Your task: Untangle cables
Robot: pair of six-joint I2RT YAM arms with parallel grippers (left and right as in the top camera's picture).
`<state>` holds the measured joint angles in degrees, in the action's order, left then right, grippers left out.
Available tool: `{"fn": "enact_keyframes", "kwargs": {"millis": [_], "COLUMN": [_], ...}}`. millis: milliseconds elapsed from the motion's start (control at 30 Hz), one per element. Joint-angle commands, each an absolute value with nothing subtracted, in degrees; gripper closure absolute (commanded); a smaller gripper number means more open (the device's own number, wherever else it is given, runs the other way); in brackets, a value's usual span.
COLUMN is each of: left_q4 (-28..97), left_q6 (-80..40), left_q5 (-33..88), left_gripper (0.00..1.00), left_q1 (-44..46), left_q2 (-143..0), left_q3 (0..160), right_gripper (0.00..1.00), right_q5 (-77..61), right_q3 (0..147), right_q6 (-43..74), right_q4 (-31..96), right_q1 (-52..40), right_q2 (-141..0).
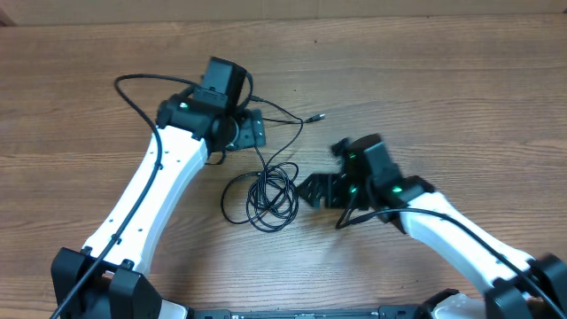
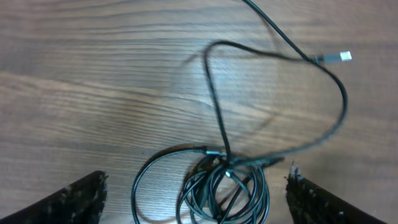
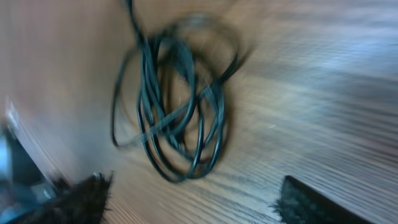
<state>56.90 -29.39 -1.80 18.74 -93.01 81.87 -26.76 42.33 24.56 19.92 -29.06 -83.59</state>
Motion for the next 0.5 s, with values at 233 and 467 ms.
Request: {"fn": "enact_keyframes", "kwargs": {"millis": [233, 467], "left_q4": [56.93, 56.99], "left_q6": [-34.70, -34.72], "left_q5": [-3.20, -3.18], "left_gripper": [0.01, 0.00], "left_q1": [16.03, 16.05], "left_q2": [-92.05, -92.05], "left_q3": [81.76, 81.76], "right_gripper": [0.21, 0.31], "right_q5": [-18.83, -14.55], "right_q3": [45.28, 45.52], "right_q6": [7.70, 6.74], "right_q4": [16.95, 13.26], "right_q1": [-38.11, -39.33], "right_q2": [-87.77, -87.79]}}
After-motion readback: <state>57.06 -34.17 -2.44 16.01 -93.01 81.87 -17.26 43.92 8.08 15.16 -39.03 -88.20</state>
